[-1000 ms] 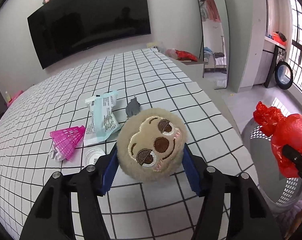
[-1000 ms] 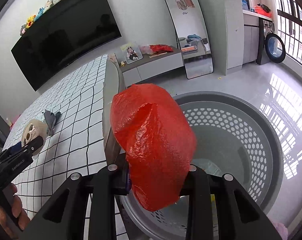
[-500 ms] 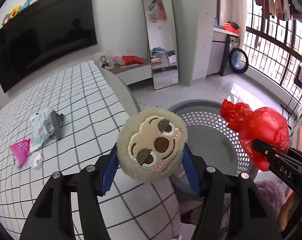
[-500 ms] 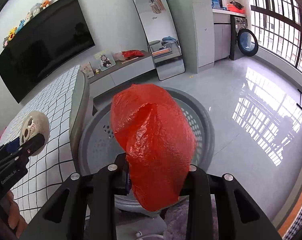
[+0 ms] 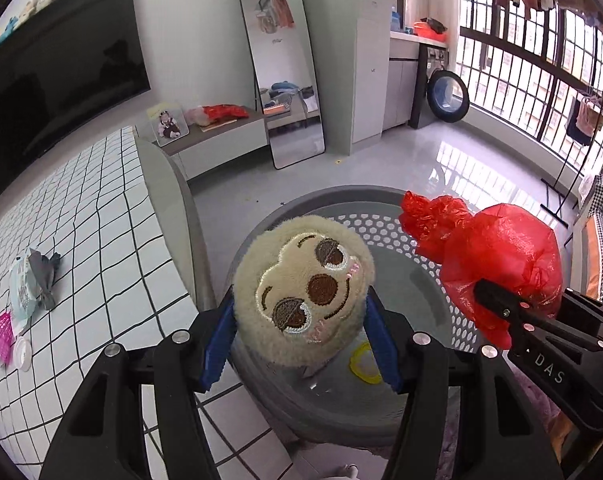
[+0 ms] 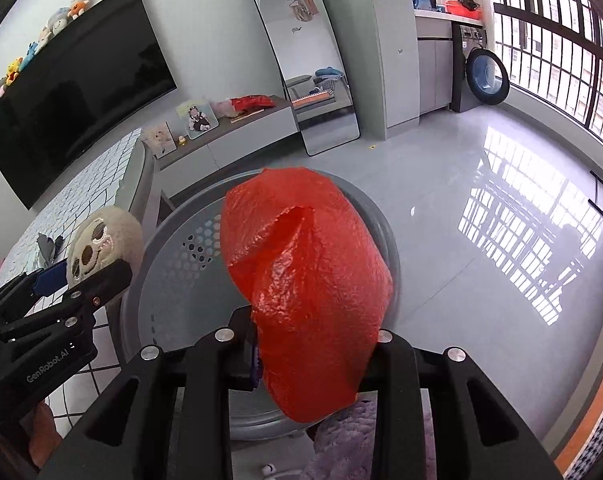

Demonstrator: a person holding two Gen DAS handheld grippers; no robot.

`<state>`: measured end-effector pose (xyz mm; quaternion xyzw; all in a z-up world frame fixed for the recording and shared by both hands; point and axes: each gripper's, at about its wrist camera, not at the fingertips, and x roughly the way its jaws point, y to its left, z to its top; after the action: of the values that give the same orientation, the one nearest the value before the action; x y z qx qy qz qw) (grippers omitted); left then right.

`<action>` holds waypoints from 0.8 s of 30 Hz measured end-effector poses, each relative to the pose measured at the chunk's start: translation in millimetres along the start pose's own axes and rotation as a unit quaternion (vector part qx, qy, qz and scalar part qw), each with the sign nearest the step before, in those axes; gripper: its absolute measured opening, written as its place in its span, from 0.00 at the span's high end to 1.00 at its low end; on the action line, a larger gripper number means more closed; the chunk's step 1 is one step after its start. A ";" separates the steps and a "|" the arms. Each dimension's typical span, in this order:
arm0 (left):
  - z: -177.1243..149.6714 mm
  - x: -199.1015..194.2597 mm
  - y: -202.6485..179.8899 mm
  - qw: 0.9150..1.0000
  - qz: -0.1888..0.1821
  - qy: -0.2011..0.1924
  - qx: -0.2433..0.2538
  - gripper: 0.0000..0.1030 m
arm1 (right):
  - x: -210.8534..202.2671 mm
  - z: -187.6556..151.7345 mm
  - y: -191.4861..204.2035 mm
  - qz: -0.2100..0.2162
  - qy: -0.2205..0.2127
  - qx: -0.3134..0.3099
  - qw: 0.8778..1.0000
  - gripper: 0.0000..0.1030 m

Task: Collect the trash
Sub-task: 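Carry the sloth plush and red bag in both tools over the grey basket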

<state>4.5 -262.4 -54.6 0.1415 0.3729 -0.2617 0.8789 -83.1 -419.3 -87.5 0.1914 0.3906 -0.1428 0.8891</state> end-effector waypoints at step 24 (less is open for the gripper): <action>-1.5 21.6 -1.8 0.999 -0.011 0.031 -0.021 0.40 | 37.9 9.1 -10.4 0.026 0.026 0.008 0.999 0.70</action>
<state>15.2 -270.8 -71.5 0.1270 0.4071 -0.2588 0.8667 -56.7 -436.6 -112.6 0.2123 0.4075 -0.1181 0.8803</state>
